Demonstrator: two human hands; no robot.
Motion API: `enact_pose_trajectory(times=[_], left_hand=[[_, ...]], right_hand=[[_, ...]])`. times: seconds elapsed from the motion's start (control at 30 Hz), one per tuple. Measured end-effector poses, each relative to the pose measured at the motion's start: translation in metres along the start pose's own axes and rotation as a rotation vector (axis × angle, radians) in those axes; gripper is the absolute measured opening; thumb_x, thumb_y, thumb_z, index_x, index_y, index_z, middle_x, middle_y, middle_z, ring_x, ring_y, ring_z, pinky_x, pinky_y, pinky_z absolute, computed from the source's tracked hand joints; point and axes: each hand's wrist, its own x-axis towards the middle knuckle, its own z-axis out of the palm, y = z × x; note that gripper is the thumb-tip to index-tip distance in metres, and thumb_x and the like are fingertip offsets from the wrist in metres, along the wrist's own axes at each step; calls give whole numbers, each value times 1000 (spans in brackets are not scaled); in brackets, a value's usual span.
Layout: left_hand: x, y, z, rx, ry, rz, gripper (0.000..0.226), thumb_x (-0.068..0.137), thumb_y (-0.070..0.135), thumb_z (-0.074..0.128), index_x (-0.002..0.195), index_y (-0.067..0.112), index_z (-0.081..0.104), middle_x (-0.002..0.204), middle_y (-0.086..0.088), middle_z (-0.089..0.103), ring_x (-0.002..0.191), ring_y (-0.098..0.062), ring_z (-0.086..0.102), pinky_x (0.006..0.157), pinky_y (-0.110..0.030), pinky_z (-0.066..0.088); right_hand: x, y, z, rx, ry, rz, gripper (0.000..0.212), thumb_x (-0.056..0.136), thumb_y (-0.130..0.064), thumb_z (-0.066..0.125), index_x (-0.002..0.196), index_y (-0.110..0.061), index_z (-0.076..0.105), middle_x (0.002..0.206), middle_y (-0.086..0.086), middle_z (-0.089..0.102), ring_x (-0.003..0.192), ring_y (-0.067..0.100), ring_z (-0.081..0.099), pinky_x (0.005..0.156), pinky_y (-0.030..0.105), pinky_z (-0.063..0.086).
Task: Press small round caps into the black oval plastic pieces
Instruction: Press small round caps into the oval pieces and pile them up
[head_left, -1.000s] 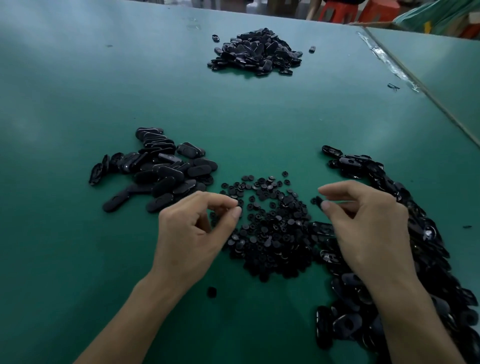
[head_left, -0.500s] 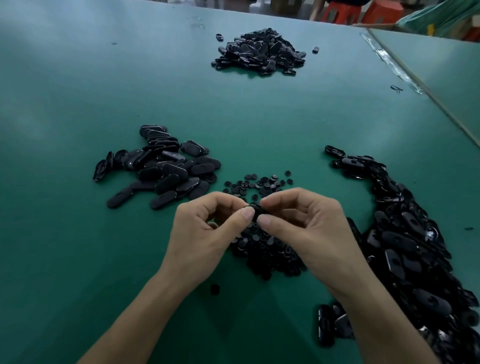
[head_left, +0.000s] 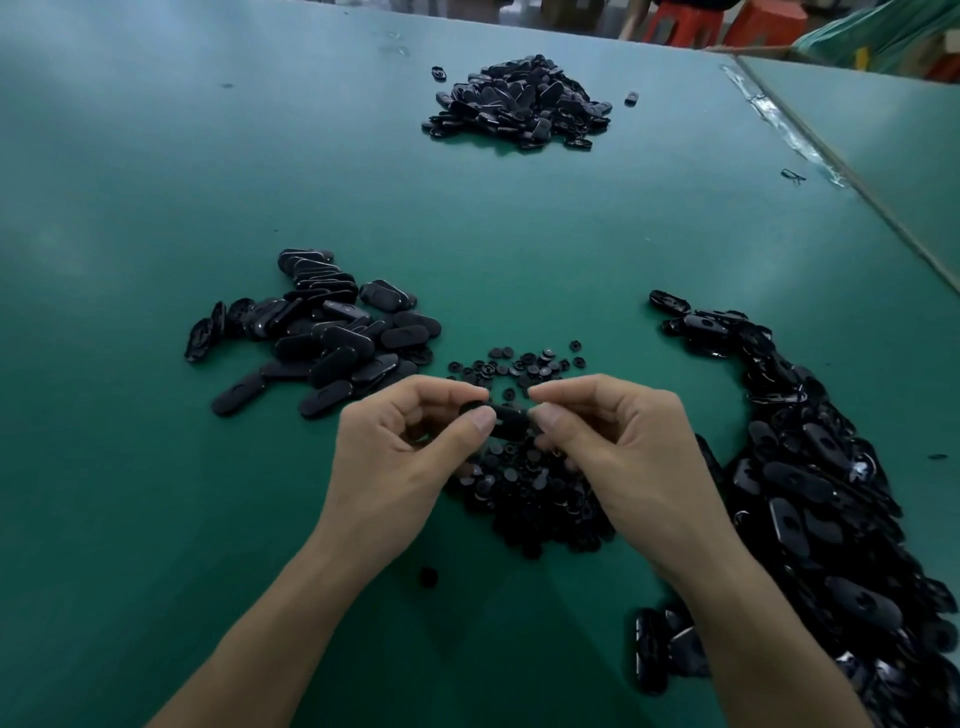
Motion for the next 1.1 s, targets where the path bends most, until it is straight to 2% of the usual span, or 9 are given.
enact_pose_trajectory(times=[0.07,0.13,0.27,0.5,0.63,0.83,0.97,1.1], left_hand=[[2,-1,-1,-33,57,-8,13,78,25,75,88,16,75,75,-6,74,65,-16,70,58,-21,55],[3,-3,-3,-66,99,-5,12,79,23,75,87,14,74,77,-7,74,69,-19,72,60,-22,57],[4,-4,-5,-128,136,-4,8,81,16,76,89,16,77,82,-10,76,75,-25,75,66,-24,59],[7,-9,-9,-89,154,29,15,84,15,76,96,25,76,85,-7,76,74,-24,74,70,-25,59],[8,-10,-10,-89,163,9,11,84,17,77,93,22,76,82,-6,76,75,-26,74,71,-26,59],[5,-9,-3,-135,127,-29,11,83,16,73,92,21,75,84,-6,75,78,-23,74,72,-23,58],[4,-9,0,-136,118,-24,12,84,13,71,96,15,72,84,-6,75,78,-22,74,73,-22,58],[5,-9,-1,-138,126,-24,12,85,9,70,95,14,73,84,-7,75,77,-23,74,72,-22,58]], right_hand=[[1,1,-2,-220,10,-23,13,87,-18,77,91,-30,75,76,-15,73,74,-3,67,68,10,50],[1,2,-3,-411,-61,-16,11,85,-23,79,94,-29,75,76,-17,68,73,-5,62,69,9,47],[-1,4,3,-689,-171,-16,17,88,-38,74,103,-32,72,87,-18,56,86,1,54,82,25,50],[0,0,9,-694,-177,-24,6,91,-30,71,97,-30,70,87,-19,57,89,3,54,85,31,53],[-1,0,3,-682,-193,3,12,87,-41,74,94,-32,68,91,-18,51,85,-2,51,76,22,46],[0,3,0,-713,-214,42,9,87,-36,76,89,-32,68,94,-17,48,86,-4,47,76,21,40],[-1,4,2,-707,-196,15,6,88,-34,75,87,-32,69,92,-17,49,85,-3,49,77,21,44],[-1,4,2,-699,-184,-1,5,88,-32,75,93,-32,73,89,-17,55,84,1,54,81,30,53]])
